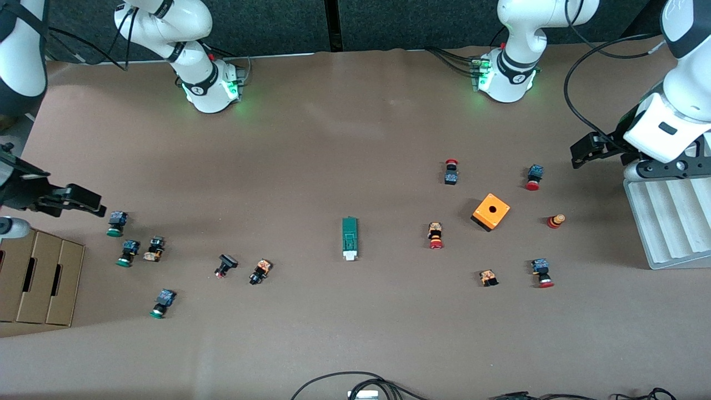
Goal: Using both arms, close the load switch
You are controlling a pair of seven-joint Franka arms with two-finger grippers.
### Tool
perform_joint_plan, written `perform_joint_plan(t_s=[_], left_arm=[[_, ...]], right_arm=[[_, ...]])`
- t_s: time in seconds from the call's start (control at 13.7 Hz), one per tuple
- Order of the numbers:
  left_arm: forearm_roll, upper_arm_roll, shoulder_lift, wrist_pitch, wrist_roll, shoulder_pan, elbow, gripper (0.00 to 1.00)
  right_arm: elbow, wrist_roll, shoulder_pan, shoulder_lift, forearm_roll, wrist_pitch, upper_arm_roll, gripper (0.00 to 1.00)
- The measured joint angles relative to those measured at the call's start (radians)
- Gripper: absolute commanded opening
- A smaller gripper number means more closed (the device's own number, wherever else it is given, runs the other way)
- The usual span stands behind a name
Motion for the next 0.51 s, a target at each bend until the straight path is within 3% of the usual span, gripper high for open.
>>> perform_joint_plan(t_s=[0.51], left_arm=[[0.000, 0.000, 0.000, 0.000, 0.000, 0.000, -0.003, 1.00]], right_arm=[[-0.001, 0.000, 0.005, -0.002, 0.000, -0.044, -0.009, 1.00]])
